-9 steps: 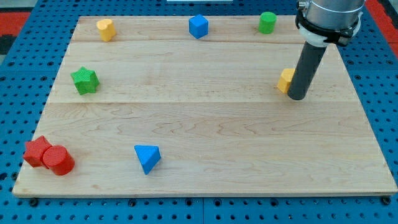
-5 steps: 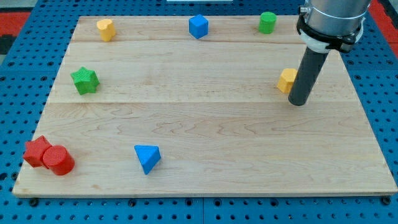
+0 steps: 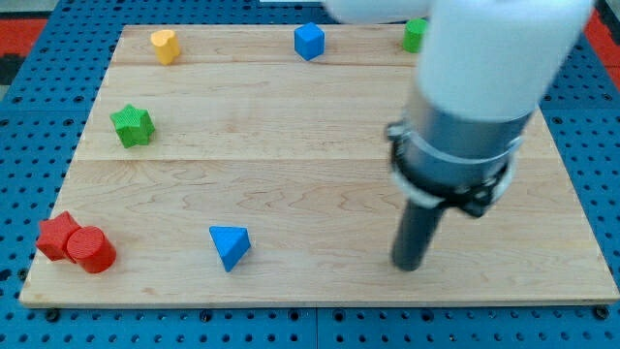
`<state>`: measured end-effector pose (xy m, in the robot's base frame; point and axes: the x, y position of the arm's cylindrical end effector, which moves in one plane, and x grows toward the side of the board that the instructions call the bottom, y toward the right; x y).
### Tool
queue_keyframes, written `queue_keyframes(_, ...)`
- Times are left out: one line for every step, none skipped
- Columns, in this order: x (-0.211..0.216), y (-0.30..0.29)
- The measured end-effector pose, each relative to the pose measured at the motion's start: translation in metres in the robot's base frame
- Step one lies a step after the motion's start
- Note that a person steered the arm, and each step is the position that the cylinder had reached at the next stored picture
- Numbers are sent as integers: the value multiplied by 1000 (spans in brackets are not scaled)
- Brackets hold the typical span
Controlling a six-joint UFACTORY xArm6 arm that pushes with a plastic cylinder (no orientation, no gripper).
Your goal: Move the blue triangle diagonally to the red blocks
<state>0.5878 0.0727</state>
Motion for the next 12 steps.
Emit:
queue_keyframes(20,-58)
queue_keyframes(24,-92)
queue_keyframes(19,-141)
queue_keyframes(-20,-187)
queue_keyframes(-40,-204)
queue_keyframes(-47,-182)
queue_keyframes(-48,-132)
queue_keyframes(-60,-109)
queue_keyframes(-74,-106)
queue_keyframes(-102,-147)
queue_keyframes(-125,-216)
queue_keyframes(-128,-264)
